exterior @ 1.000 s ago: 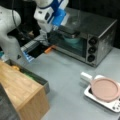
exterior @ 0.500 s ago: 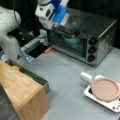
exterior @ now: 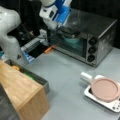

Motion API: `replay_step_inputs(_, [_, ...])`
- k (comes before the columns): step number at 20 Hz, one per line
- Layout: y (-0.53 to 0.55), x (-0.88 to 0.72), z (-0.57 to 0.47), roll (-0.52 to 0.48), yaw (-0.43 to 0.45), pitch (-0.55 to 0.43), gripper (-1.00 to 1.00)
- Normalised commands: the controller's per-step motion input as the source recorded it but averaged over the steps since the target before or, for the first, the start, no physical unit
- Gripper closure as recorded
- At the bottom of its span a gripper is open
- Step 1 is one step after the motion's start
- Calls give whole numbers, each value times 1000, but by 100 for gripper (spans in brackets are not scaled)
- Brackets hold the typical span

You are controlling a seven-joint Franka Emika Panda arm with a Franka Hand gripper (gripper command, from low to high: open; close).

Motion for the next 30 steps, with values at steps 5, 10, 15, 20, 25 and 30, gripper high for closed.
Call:
replay_step_inputs(5, [101,-85,-222,125,-97,-108,-100])
replay_step_inputs(10, [-75,-73,-241,182,-73,-103,-100])
replay_step_inputs(15, [-128,-74,-266,212,-48,-117,-100])
replay_step_inputs(20, [-125,-48,-302,261,-41,-130,-100])
replay_step_inputs(25, [-207,2,-388,354,-20,-129,-100])
replay_step_inputs(30, [-426,19,-528,365,45,-103,-100])
